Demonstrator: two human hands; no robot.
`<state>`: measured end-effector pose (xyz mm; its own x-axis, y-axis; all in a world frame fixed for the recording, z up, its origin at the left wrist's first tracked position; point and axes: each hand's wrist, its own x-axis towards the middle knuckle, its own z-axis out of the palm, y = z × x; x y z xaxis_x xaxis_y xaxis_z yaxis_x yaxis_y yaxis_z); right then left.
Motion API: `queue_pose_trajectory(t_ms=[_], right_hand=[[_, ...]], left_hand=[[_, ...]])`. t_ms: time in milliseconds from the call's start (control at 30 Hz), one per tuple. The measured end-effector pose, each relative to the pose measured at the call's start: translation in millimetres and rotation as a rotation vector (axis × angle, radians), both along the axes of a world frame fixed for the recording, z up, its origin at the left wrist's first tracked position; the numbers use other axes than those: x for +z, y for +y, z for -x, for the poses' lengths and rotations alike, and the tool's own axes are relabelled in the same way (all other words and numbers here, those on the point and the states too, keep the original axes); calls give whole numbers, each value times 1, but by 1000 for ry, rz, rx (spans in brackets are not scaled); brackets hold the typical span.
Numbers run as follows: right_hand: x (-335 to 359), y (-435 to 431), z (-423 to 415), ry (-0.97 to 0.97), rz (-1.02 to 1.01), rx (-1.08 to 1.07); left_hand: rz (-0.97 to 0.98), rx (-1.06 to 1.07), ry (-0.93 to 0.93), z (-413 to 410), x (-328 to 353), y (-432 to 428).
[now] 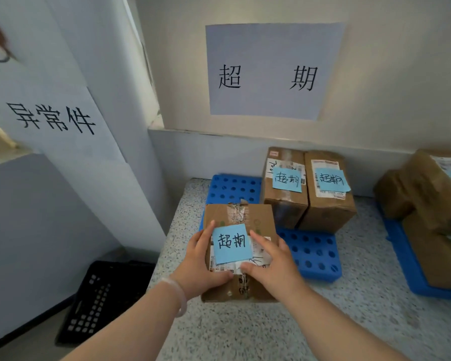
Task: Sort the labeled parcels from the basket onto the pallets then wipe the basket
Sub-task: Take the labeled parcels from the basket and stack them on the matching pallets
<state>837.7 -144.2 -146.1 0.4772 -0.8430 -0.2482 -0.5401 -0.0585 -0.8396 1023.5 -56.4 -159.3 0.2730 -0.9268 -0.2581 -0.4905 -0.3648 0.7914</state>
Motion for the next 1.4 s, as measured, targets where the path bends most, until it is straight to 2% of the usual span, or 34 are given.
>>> queue_pose_trajectory(t_ms=[333,700,967,1133,1267,1400], right_hand=[[-39,-12,-66,88,-39,-82],[-59,-29,-86,115,-52,-137],[-60,-44,-92,157,-22,-86],[-52,-48,-87,262,-37,-27],[-46,-25,-70,313,86,-8],[-46,7,-56,440,244,120]], left_hand=[[-149,-111,24,-71,-39,-26],[-157,-164,64,-96,-58,-57],[-171,-189,50,-101,-61,-77],[-165,-201,-19,-98,-53,-83],[-111,-181,-104,-89,-47,-65],[34,-254,-264,-77,-50,-28]])
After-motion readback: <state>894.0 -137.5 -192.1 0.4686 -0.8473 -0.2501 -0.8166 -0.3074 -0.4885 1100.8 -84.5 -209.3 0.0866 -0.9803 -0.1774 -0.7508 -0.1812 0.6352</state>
